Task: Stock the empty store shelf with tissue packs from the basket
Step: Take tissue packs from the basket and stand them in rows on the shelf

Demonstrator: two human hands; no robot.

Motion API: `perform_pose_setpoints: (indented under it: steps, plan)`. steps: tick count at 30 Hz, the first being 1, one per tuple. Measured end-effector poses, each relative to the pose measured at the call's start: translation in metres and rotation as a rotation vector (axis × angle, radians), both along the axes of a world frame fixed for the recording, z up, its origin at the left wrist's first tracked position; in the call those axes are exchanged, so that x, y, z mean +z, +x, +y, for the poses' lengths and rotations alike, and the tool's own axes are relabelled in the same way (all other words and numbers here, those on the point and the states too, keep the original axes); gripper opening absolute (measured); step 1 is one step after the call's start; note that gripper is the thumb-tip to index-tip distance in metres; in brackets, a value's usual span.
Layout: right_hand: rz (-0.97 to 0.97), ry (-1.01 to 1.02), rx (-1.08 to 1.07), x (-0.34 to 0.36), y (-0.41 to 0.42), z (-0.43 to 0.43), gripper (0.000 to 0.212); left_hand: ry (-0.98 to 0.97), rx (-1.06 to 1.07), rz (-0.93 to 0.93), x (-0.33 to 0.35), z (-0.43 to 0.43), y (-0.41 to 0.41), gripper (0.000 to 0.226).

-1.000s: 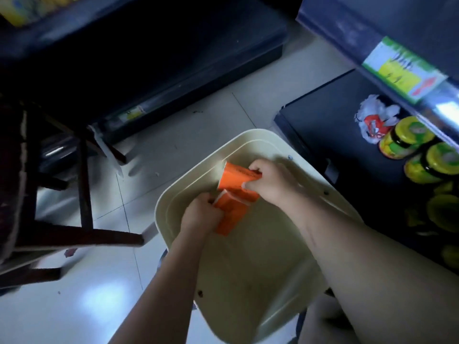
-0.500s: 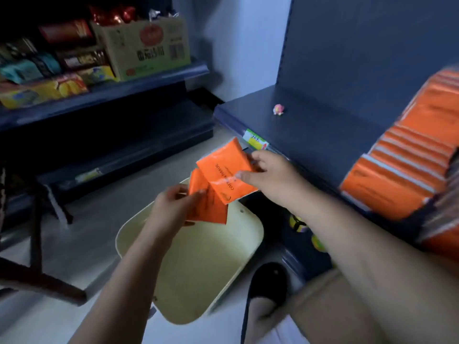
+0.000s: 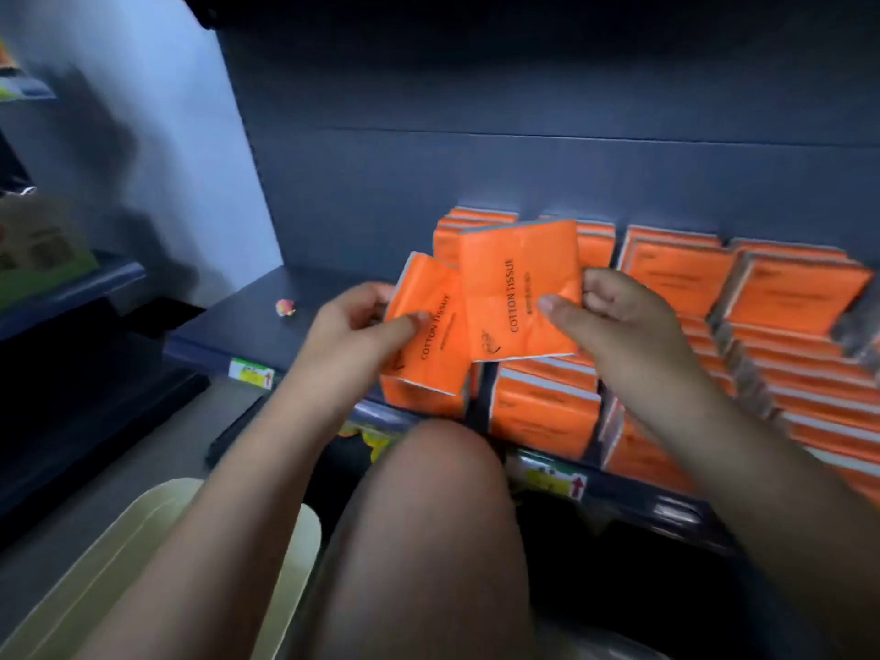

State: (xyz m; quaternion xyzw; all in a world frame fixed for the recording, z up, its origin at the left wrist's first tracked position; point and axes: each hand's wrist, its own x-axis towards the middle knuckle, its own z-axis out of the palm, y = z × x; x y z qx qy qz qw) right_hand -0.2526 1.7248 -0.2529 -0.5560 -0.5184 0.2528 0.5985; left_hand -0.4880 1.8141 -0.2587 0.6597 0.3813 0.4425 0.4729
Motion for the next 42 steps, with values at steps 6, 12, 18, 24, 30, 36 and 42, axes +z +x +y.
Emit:
perform_pose_setpoints:
  steps: [6, 12, 18, 24, 30, 36, 42]
  plan:
    - [0.151, 0.0, -0.19, -0.006, 0.084, -0.031, 0.04, 0.12, -0.221, 0.007, 0.03, 0.024, 0.102, 0.029]
    - [0.258, 0.032, -0.324, -0.015, 0.146, -0.031, 0.012, 0.21, -0.26, 0.07, 0.047, 0.055, 0.18, 0.028]
    - [0.308, 0.048, -0.414, -0.016, 0.162, -0.017, 0.043, 0.321, -0.293, 0.191, 0.035, 0.087, 0.218, 0.024]
    - [0.32, 0.075, -0.438, -0.018, 0.168, -0.005, 0.073, 0.43, -0.266, 0.337, 0.031, 0.11, 0.231, 0.024]
    - [0.342, 0.013, -0.425, -0.021, 0.173, 0.001, 0.055, 0.551, -0.193, 0.543, 0.016, 0.12, 0.231, 0.045]
    - [0.268, -0.015, -0.479, -0.023, 0.163, 0.009, 0.062, 0.746, -0.128, 0.591, 0.006, 0.126, 0.23, 0.05]
    - [0.28, -0.014, -0.484, -0.022, 0.16, 0.015, 0.057, 0.948, 0.096, 0.632, -0.001, 0.115, 0.234, 0.04]
